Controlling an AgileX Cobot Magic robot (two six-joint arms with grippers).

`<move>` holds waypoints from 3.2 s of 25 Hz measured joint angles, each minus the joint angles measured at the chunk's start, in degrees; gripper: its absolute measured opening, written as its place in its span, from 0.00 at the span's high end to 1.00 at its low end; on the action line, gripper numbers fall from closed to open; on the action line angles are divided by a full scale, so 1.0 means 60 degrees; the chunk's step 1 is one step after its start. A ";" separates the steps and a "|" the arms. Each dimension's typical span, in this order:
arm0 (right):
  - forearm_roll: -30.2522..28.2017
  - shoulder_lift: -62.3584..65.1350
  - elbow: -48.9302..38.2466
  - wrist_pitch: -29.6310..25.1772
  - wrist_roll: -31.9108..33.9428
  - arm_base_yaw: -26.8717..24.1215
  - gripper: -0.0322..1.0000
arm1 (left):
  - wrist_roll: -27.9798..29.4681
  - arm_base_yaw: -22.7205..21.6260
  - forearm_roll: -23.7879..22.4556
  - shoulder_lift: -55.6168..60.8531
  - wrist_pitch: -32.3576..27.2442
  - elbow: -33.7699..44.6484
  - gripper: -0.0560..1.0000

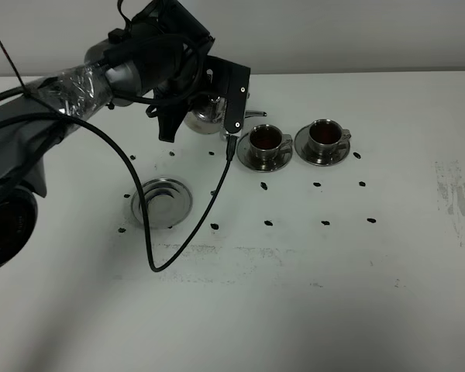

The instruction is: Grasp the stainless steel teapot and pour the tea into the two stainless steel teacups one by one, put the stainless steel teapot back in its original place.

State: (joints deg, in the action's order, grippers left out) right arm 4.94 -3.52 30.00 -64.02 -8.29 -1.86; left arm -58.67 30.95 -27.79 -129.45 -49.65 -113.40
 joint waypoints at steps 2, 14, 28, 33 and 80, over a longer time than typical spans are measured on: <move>0.0000 0.0000 0.0000 0.0000 0.0000 0.0000 0.65 | 0.0008 0.0000 0.0515 0.0282 -0.0169 0.0000 0.78; 0.0000 0.0000 0.0000 0.0000 -0.0008 0.0000 0.65 | 0.0238 0.0009 0.3054 0.2419 0.0022 0.2430 0.78; 0.0000 0.0000 0.0000 0.0000 -0.0006 0.0000 0.65 | 0.1167 0.0362 0.4778 0.2605 0.1396 0.4393 0.78; 0.0000 0.0000 0.0000 0.0000 -0.0006 0.0000 0.65 | 0.1402 0.0362 0.5031 0.2236 0.1859 0.4750 0.78; 0.0000 0.0000 0.0000 0.0000 -0.0006 0.0000 0.65 | 0.6772 -0.1562 0.4401 0.4135 0.1857 0.7432 0.78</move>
State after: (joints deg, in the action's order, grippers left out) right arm 4.94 -3.52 30.00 -64.02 -8.33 -1.86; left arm -18.04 21.58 -1.38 -104.64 -38.51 -68.81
